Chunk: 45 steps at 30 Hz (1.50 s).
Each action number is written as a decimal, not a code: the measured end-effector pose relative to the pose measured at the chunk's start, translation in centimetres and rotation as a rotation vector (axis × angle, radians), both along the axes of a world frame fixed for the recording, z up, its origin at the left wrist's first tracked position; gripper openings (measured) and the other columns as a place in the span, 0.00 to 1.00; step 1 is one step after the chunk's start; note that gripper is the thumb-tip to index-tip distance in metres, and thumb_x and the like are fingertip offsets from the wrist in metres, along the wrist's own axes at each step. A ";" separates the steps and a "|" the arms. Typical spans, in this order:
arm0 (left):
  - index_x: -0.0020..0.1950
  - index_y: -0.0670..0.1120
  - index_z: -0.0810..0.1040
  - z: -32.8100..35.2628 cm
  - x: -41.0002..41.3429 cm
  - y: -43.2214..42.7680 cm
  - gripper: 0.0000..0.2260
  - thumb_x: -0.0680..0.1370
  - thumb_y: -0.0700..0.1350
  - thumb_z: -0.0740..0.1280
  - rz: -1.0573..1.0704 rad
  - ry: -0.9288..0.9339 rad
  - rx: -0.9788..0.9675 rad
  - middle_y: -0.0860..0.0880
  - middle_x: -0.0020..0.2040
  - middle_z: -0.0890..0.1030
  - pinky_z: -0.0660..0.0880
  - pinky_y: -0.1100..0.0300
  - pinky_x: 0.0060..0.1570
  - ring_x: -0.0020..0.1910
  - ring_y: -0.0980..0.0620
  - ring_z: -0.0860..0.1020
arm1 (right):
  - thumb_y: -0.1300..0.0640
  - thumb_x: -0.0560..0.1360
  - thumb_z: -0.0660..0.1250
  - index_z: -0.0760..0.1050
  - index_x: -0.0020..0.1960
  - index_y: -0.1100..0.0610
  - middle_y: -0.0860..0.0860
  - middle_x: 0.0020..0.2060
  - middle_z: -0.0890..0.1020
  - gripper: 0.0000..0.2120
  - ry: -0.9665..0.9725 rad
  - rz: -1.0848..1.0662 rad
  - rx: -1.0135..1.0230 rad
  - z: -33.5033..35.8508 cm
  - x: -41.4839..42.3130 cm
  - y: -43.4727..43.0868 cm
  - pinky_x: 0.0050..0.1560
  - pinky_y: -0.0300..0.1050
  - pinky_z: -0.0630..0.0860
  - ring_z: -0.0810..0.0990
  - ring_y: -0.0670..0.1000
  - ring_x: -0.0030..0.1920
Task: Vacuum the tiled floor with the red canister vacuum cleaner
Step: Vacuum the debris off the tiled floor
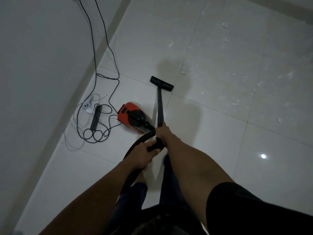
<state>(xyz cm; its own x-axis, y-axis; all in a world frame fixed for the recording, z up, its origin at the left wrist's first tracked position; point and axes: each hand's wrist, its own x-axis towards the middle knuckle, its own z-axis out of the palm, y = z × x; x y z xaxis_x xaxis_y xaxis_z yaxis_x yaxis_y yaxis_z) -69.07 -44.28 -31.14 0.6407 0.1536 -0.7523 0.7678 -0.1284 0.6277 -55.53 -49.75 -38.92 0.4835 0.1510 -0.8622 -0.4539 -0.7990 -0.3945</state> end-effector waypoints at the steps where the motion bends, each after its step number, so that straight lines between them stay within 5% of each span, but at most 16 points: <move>1: 0.77 0.55 0.68 -0.7 0.9 -0.3 0.24 0.81 0.53 0.66 0.010 0.012 -0.002 0.39 0.46 0.83 0.80 0.57 0.34 0.36 0.50 0.79 | 0.59 0.79 0.60 0.57 0.77 0.55 0.61 0.59 0.77 0.28 0.002 0.005 0.003 -0.4 0.8 -0.2 0.57 0.54 0.78 0.78 0.59 0.54; 10: 0.69 0.56 0.75 -2.6 12.1 -1.4 0.17 0.80 0.56 0.66 0.101 0.113 -0.004 0.39 0.41 0.83 0.80 0.54 0.31 0.32 0.48 0.81 | 0.58 0.81 0.57 0.46 0.80 0.47 0.61 0.62 0.76 0.32 0.035 0.023 0.034 -2.4 11.8 -0.5 0.32 0.39 0.68 0.73 0.49 0.38; 14: 0.62 0.53 0.77 -2.5 18.0 -2.0 0.12 0.81 0.55 0.65 0.177 0.108 -0.069 0.46 0.34 0.76 0.73 0.62 0.23 0.22 0.55 0.75 | 0.57 0.81 0.57 0.47 0.80 0.48 0.60 0.60 0.76 0.32 -0.010 0.085 -0.001 -2.7 18.2 -0.2 0.42 0.45 0.72 0.75 0.54 0.45; 19: 0.63 0.53 0.79 -2.1 23.3 -2.3 0.11 0.82 0.52 0.65 0.227 0.031 -0.060 0.46 0.34 0.77 0.74 0.59 0.29 0.30 0.50 0.77 | 0.60 0.79 0.58 0.43 0.81 0.47 0.61 0.56 0.77 0.36 -0.071 0.181 -0.059 -2.1 23.4 0.7 0.49 0.50 0.79 0.79 0.58 0.49; 25: 0.61 0.50 0.79 -2.2 28.1 -0.6 0.09 0.83 0.49 0.64 0.200 0.017 -0.075 0.42 0.36 0.78 0.75 0.55 0.31 0.29 0.48 0.76 | 0.62 0.78 0.58 0.42 0.81 0.48 0.59 0.53 0.77 0.38 -0.082 0.190 -0.071 -2.1 27.9 2.1 0.40 0.48 0.77 0.78 0.55 0.43; 29: 0.64 0.47 0.77 -2.6 31.7 2.0 0.11 0.83 0.49 0.64 0.173 0.064 -0.062 0.43 0.34 0.78 0.78 0.54 0.29 0.23 0.49 0.76 | 0.64 0.77 0.60 0.41 0.81 0.50 0.56 0.46 0.77 0.40 -0.101 0.228 -0.078 -2.4 31.4 4.3 0.29 0.41 0.66 0.72 0.49 0.33; 33: 0.66 0.44 0.77 -3.0 35.3 5.7 0.15 0.83 0.50 0.64 0.146 0.078 -0.051 0.41 0.37 0.80 0.80 0.46 0.37 0.30 0.44 0.78 | 0.63 0.78 0.58 0.41 0.80 0.47 0.57 0.50 0.77 0.38 -0.079 0.206 -0.083 -2.8 35.0 7.7 0.36 0.44 0.71 0.75 0.53 0.40; 36: 0.72 0.49 0.73 -3.5 38.3 9.3 0.18 0.83 0.51 0.63 0.107 0.077 -0.036 0.43 0.37 0.81 0.80 0.52 0.33 0.31 0.45 0.79 | 0.62 0.78 0.58 0.42 0.80 0.47 0.57 0.51 0.77 0.37 -0.079 0.165 -0.093 -3.1 37.9 11.0 0.39 0.46 0.73 0.76 0.53 0.41; 39: 0.74 0.51 0.71 -3.8 40.7 12.4 0.19 0.83 0.50 0.64 0.081 0.059 -0.010 0.48 0.34 0.79 0.79 0.55 0.35 0.30 0.51 0.78 | 0.61 0.79 0.58 0.43 0.80 0.47 0.53 0.42 0.73 0.36 -0.071 0.085 -0.075 -3.1 40.3 13.8 0.40 0.46 0.75 0.75 0.51 0.38; 45: 0.73 0.53 0.73 -4.1 44.9 16.8 0.18 0.83 0.51 0.65 0.096 0.052 -0.035 0.46 0.34 0.80 0.76 0.60 0.30 0.27 0.54 0.77 | 0.62 0.78 0.59 0.42 0.80 0.47 0.51 0.38 0.70 0.38 -0.063 0.062 -0.095 -3.1 44.7 18.2 0.29 0.41 0.69 0.73 0.49 0.34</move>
